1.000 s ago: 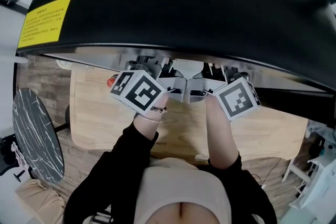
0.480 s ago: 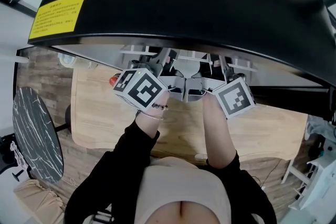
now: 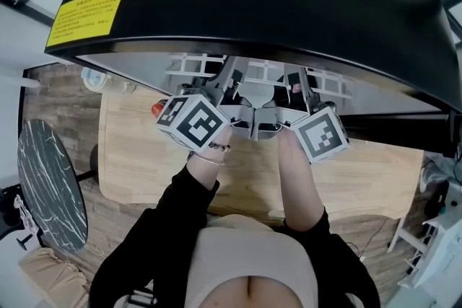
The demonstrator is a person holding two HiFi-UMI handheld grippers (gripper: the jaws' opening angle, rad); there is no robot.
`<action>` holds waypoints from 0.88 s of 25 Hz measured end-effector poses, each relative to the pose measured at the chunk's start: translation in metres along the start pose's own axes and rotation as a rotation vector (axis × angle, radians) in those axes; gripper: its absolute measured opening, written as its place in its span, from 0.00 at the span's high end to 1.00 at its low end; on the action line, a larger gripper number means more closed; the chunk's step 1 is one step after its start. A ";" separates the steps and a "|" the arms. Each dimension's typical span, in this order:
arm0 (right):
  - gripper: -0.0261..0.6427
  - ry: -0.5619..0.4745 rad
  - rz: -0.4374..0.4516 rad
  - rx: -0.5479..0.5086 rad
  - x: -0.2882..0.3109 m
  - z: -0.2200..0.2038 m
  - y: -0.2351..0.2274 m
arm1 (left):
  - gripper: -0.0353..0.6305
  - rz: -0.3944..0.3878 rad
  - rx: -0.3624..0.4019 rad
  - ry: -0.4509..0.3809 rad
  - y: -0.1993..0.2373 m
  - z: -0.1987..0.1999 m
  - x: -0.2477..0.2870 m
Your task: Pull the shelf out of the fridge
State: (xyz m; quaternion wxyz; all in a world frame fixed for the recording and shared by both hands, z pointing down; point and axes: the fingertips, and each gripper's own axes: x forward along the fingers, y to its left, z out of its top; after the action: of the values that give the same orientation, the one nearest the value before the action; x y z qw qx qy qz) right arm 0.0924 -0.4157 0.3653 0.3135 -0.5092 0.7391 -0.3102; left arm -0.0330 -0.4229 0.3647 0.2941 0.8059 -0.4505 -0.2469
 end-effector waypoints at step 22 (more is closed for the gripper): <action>0.73 0.002 -0.002 0.000 -0.018 -0.002 0.007 | 0.67 -0.010 -0.017 -0.006 -0.009 -0.003 -0.017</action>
State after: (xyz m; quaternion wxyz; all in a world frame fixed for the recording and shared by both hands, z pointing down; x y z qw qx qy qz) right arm 0.0916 -0.3962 0.3638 0.3127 -0.5095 0.7389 -0.3109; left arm -0.0334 -0.4039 0.3628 0.2985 0.8050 -0.4450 -0.2547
